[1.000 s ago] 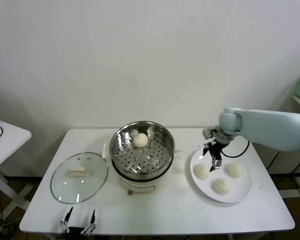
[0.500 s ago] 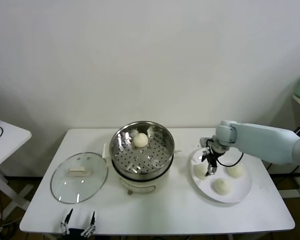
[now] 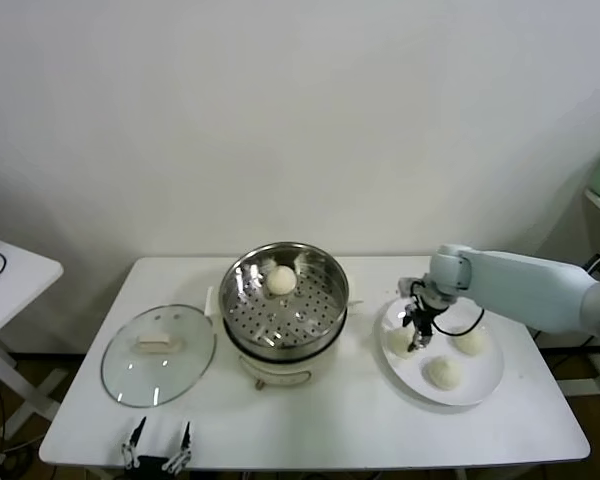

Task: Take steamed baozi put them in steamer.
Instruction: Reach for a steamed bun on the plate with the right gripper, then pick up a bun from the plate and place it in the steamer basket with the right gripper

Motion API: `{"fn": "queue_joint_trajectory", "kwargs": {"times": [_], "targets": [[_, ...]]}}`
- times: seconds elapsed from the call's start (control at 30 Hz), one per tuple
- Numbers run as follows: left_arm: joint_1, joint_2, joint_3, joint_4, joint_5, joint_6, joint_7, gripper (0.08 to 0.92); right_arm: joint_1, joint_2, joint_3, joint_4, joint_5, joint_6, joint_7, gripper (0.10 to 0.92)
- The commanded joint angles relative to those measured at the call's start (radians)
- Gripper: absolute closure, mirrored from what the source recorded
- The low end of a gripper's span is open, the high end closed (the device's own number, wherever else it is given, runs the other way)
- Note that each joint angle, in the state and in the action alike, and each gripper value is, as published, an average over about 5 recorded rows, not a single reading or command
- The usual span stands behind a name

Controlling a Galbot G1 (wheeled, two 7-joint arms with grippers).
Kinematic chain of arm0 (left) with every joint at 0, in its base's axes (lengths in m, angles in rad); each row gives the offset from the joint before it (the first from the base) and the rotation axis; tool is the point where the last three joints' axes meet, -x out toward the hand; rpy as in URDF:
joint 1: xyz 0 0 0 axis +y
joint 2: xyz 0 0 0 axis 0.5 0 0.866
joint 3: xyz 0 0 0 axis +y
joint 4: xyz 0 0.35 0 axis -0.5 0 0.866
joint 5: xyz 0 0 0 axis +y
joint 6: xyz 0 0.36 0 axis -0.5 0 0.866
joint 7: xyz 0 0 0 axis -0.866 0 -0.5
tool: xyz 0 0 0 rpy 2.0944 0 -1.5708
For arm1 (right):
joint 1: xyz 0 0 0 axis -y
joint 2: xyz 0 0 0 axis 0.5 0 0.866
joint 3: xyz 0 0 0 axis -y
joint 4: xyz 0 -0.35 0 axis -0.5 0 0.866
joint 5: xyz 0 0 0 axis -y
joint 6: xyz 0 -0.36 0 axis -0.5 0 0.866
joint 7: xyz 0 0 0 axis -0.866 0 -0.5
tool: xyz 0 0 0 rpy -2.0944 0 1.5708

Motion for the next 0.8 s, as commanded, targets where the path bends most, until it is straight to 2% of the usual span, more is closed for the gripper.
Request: {"fn": "queue_joint_trajectory", "kwargs": {"times": [0.03, 0.2, 0.37, 0.63, 0.8], "targets": [[0.002, 0.001, 0.001, 0.000, 0.001, 0.000, 0.000, 0.177, 0.110, -0.018, -0.043, 0.024, 0.024, 0.024, -0.055, 0.414], [0.005, 0.002, 0.001, -0.005, 0.001, 0.004, 0.000, 0.177, 0.313, -0.046, -0.179, 0.095, 0.111, 0.055, -0.129, 0.414], [0.005, 0.006, 0.004, -0.005, 0.008, 0.006, 0.001, 0.177, 0.566, -0.028, -0.303, 0.161, 0.275, 0.086, -0.220, 0.414], [0.000, 0.012, 0.011, -0.009, 0.012, 0.007, 0.004, 0.177, 0.754, 0.098, -0.287, 0.158, 0.487, 0.042, -0.259, 0.414], [0.001, 0.018, 0.016, -0.019, 0.016, 0.009, 0.007, 0.177, 0.740, 0.219, -0.197, 0.122, 0.541, -0.003, -0.250, 0.414]]}}
